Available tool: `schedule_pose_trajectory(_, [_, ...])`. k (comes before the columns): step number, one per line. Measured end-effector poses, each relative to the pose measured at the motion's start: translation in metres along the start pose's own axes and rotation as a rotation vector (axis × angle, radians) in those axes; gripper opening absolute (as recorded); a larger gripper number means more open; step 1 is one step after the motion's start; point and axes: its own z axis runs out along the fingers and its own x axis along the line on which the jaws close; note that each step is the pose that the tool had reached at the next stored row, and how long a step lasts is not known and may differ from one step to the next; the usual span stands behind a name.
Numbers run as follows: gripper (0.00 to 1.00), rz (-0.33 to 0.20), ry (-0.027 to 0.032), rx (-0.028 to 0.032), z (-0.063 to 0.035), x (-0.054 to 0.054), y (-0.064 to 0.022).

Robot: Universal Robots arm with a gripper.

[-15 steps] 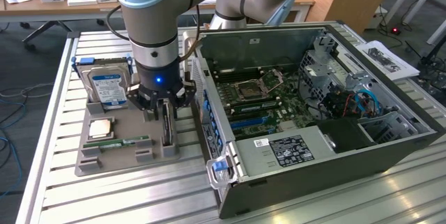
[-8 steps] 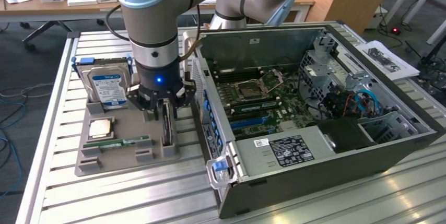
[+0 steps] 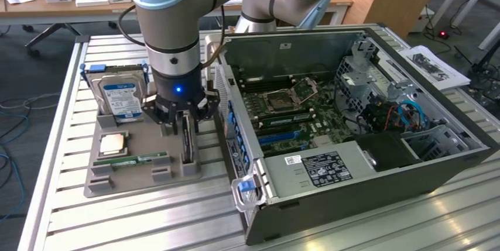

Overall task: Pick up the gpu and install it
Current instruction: 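Pick up the gpu and move the gpu toward the slot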

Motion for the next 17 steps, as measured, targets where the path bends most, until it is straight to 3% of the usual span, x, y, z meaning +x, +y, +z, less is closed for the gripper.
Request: schedule_pose_trajectory(17, [0.47,-0.006,0.0006,0.0001,0.0000,-0.0006,-0.0001])
